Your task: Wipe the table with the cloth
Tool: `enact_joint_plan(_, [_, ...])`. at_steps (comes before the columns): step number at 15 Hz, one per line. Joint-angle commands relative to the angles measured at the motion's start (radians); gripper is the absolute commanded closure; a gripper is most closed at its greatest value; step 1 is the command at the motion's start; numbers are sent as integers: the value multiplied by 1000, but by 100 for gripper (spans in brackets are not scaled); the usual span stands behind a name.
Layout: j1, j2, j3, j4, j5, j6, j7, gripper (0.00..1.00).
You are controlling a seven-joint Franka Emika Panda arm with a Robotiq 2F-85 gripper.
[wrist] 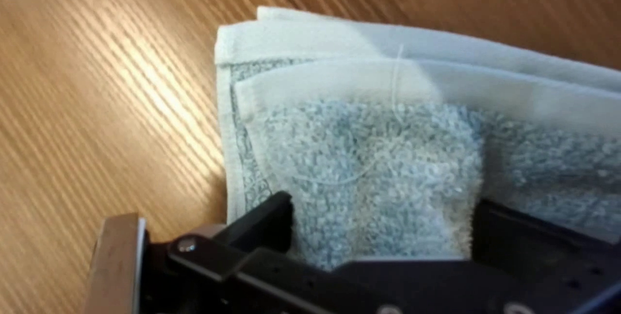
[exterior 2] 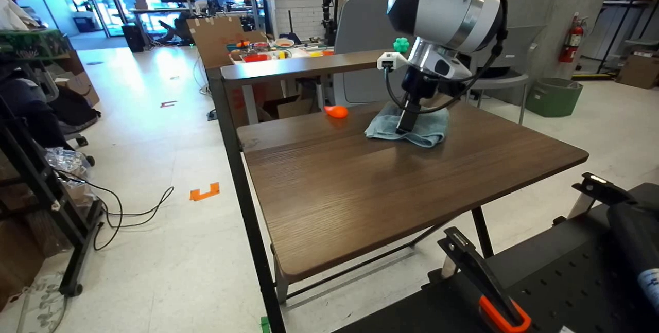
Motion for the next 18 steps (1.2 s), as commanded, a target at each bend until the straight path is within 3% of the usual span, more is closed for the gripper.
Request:
enact_joint_plan(1, [1, 112, 25, 56, 49, 117, -76, 0])
enact_joint_plan(6, [-25, 126, 5, 52, 70, 219, -84, 0])
enact_joint_plan(10, [-9, 79, -29, -15, 19, 96, -87, 0])
enact_joint_plan(11, [12, 57, -45, -56, 2, 114, -103, 0])
enact_joint_plan(18, [30, -141, 19, -387, 25, 212, -378, 0])
